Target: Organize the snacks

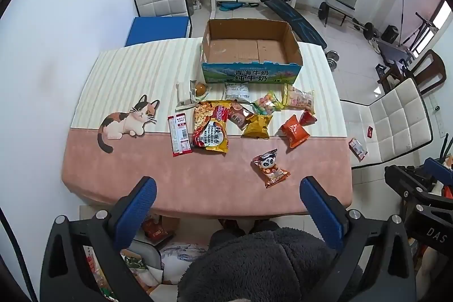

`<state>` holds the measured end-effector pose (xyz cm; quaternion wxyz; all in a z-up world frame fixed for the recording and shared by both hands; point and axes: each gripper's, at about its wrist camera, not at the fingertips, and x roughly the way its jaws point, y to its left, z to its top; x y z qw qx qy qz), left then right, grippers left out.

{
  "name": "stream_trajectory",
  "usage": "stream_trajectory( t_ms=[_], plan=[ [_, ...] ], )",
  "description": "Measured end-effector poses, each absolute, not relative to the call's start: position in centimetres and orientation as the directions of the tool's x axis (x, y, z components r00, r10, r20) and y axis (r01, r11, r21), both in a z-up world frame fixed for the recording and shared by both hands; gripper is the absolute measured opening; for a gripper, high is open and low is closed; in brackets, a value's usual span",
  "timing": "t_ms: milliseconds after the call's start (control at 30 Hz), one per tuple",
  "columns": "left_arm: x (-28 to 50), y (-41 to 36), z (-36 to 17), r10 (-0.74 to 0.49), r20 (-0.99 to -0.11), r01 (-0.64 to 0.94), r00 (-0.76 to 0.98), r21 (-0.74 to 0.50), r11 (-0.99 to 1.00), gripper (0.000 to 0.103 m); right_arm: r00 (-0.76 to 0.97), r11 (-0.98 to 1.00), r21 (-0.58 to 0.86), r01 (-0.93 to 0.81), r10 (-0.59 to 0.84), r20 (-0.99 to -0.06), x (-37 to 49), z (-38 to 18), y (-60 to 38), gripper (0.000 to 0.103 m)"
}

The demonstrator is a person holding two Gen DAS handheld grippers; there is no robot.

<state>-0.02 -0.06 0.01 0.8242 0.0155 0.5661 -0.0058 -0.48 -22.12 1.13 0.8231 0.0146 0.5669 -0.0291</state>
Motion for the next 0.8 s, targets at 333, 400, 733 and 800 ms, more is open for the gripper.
stream_trajectory(
  t_ms=[333, 400, 733, 800],
  plan=[
    [-0.2, 0.0, 0.0, -0.005, -0.933, 0.028, 0.361, 0.005, 1.000, 0.103, 0.372, 0.998, -0.005, 0.064, -0.028, -0.928, -0.9, 1.4, -22.1, 0.103],
    [-0.8, 0.2, 0.5, -0.007, -0.932, 0.029, 0.362, 0.004, 1.000, 0.103, 0.372, 0.998, -0.005, 0.065, -0.029, -0.928, -1.0, 1.4, -22.1, 0.103],
    [-0.4, 0.0, 1.4, -0.013, -0.927, 0.028, 0.374, -0.002, 1.000, 0.103, 0.381, 0.998, -0.006, 0.064, -0.030, -0.924, -1.5, 1.5, -22.0, 0.103],
    [-0.6, 0.2, 1.5, -0.015, -0.926, 0.027, 0.378, -0.006, 1.000, 0.103, 0.382, 0.998, -0.008, 0.063, -0.032, -0.924, -1.6, 1.5, -21.9, 0.103]
  ],
)
